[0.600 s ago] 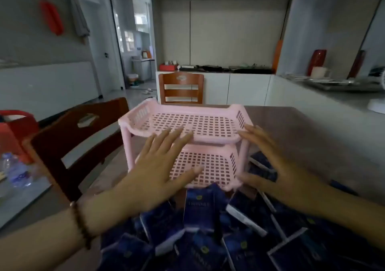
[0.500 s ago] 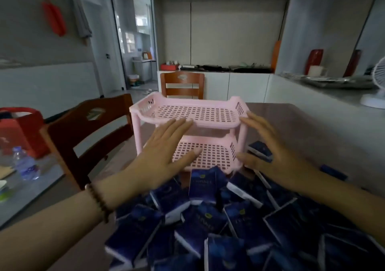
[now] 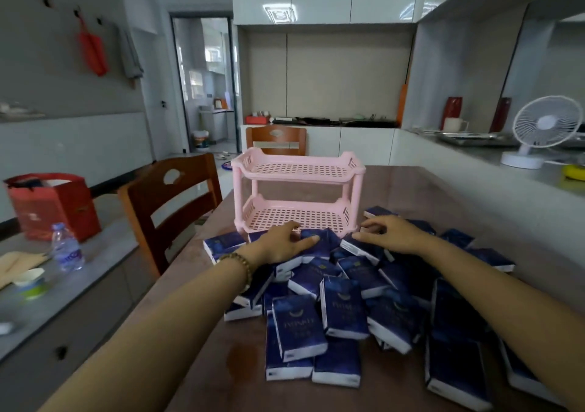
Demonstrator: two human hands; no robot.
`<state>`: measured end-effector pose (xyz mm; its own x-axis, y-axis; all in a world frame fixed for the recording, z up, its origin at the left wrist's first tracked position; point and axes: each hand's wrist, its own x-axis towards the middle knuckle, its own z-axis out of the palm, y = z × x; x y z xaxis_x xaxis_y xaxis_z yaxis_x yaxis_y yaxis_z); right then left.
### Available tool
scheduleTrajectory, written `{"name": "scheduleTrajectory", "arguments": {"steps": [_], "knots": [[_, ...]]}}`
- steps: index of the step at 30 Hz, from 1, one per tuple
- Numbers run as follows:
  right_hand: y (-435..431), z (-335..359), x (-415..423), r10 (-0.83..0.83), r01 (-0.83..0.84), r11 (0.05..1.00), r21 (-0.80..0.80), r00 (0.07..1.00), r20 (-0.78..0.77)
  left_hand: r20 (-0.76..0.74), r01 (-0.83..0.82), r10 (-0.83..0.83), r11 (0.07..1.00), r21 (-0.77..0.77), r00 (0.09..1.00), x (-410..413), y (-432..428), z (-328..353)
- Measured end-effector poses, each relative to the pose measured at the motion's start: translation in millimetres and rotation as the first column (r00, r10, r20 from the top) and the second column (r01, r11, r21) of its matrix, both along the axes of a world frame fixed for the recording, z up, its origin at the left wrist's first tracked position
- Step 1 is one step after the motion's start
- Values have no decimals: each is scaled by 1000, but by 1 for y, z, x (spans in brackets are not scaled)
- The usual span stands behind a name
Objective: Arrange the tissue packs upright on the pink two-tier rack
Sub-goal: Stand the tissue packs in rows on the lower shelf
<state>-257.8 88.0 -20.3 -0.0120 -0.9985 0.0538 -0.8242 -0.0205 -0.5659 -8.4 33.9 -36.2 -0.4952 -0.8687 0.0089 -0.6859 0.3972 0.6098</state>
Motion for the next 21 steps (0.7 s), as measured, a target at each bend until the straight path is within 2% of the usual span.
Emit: {"name": "scheduleTrajectory", "arguments": {"steps": [3, 5, 8, 11, 14, 16, 18, 19, 21], "knots": [[-2, 3, 2, -23, 36, 995, 92, 989, -148, 24, -40, 42, 997, -64, 999, -4, -8, -7], [-2, 2, 3, -22, 42, 992, 117, 986, -165, -23, -41, 39, 998, -54, 999, -5, -10, -10], [0, -1, 4, 8, -8, 993, 122, 1000, 0, -136, -17, 13, 999, -33, 991, -3, -11, -12], [2, -6, 3, 30, -37, 996, 85, 995, 91, -279, -58, 40, 997, -56, 959, -2, -4, -13], [5, 0, 10, -9, 39, 993, -112, 965, 262, -456, -165, 122, 985, -56, 882, 2, 6, -4], [12, 13, 23, -8, 119, 969, -218, 892, 452, -554, -183, 152, 983, 0, 819, 8, 13, 7], [20, 24, 42, 53, 94, 977, -192, 763, 645, -666, -138, 201, 980, 147, 719, 14, 23, 18], [22, 28, 51, 79, 58, 983, -172, 716, 694, -706, -96, 225, 971, 218, 672, 19, 28, 22], [21, 28, 69, 111, 9, 987, -163, 697, 708, -751, 26, 229, 950, 311, 620, 28, 35, 29]]}}
